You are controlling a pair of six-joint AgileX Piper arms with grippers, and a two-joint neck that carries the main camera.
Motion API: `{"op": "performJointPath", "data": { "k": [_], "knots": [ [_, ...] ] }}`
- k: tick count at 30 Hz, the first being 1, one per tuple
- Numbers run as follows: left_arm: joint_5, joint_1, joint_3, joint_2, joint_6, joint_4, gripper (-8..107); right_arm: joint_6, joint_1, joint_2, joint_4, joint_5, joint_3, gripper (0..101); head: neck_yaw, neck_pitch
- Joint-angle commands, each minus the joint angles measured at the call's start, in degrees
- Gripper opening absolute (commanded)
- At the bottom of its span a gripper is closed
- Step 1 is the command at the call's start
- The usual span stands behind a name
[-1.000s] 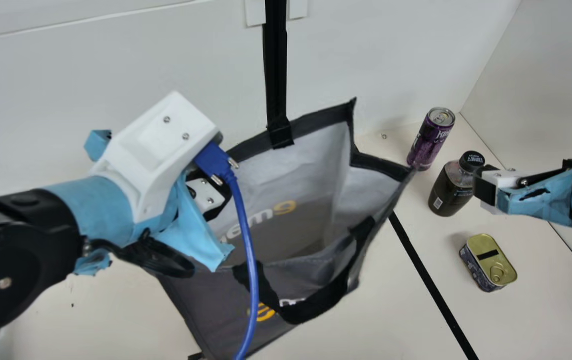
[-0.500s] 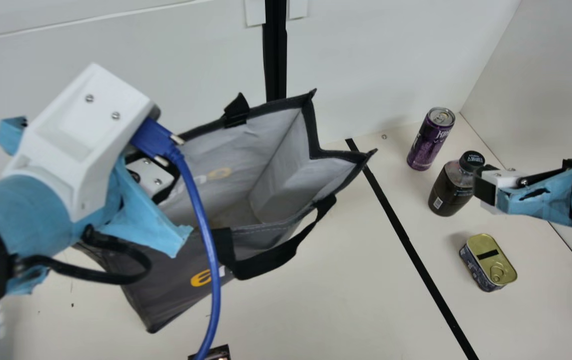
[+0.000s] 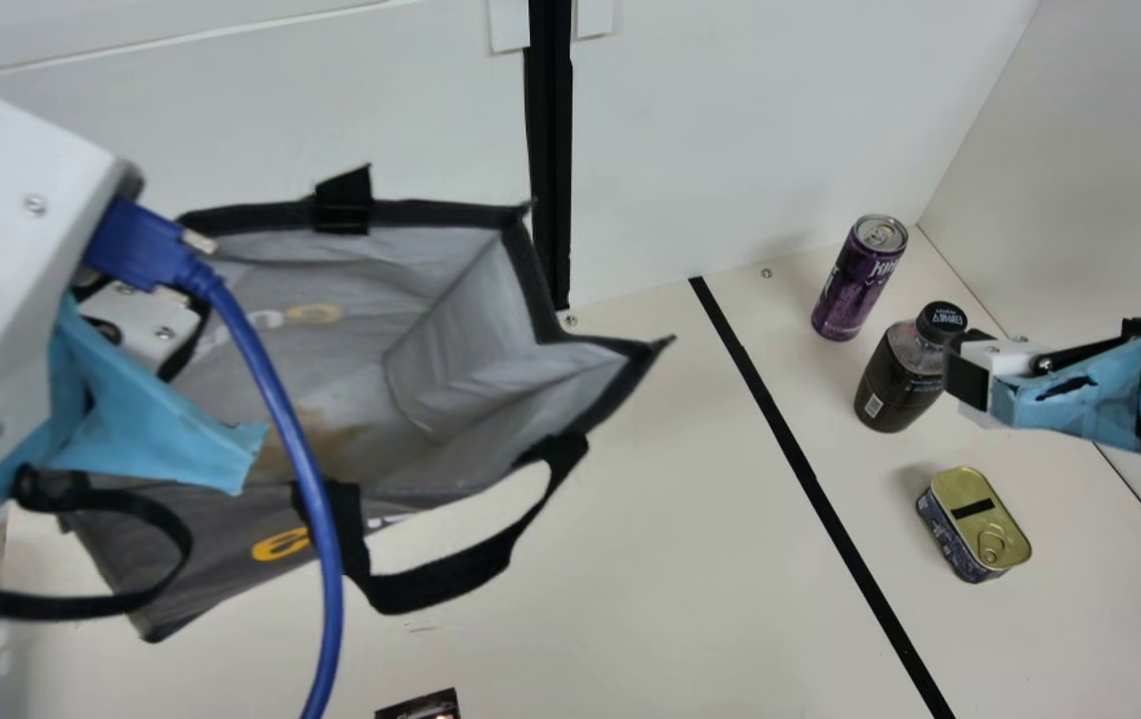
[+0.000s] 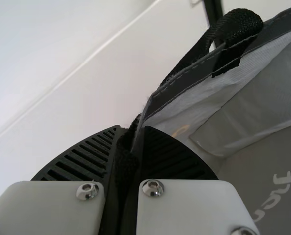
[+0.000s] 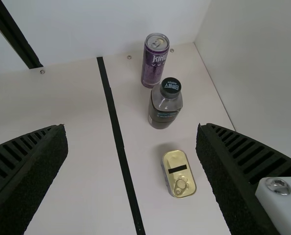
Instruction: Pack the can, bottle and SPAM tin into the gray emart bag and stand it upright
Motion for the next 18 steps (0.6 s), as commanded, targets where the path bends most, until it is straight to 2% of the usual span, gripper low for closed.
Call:
{"op": "performJointPath", "data": {
  "k": [1, 8, 13, 18],
  "knots": [
    [0.04, -0.71, 1.52, -0.94, -2.06, 6.28, -8, 0.00, 0.00, 0.00, 0.00, 0.00, 0.00, 95, -0.05, -1.39],
    [0.04, -3.94, 9.07, -4.94, -10.12, 20.22, -8, 0.00, 0.00, 0.00, 0.00, 0.00, 0.00, 95, -0.05, -1.39],
    [0.04, -6.02, 17.42, -8.19, -17.46, 28.48, -8, 0.00, 0.00, 0.00, 0.00, 0.00, 0.00, 95, -0.05, -1.39],
    [0.04, -6.93, 26.46, -10.94, -24.97, 33.78, -8, 0.00, 0.00, 0.00, 0.00, 0.00, 0.00, 95, -0.05, -1.39]
  ]
}}
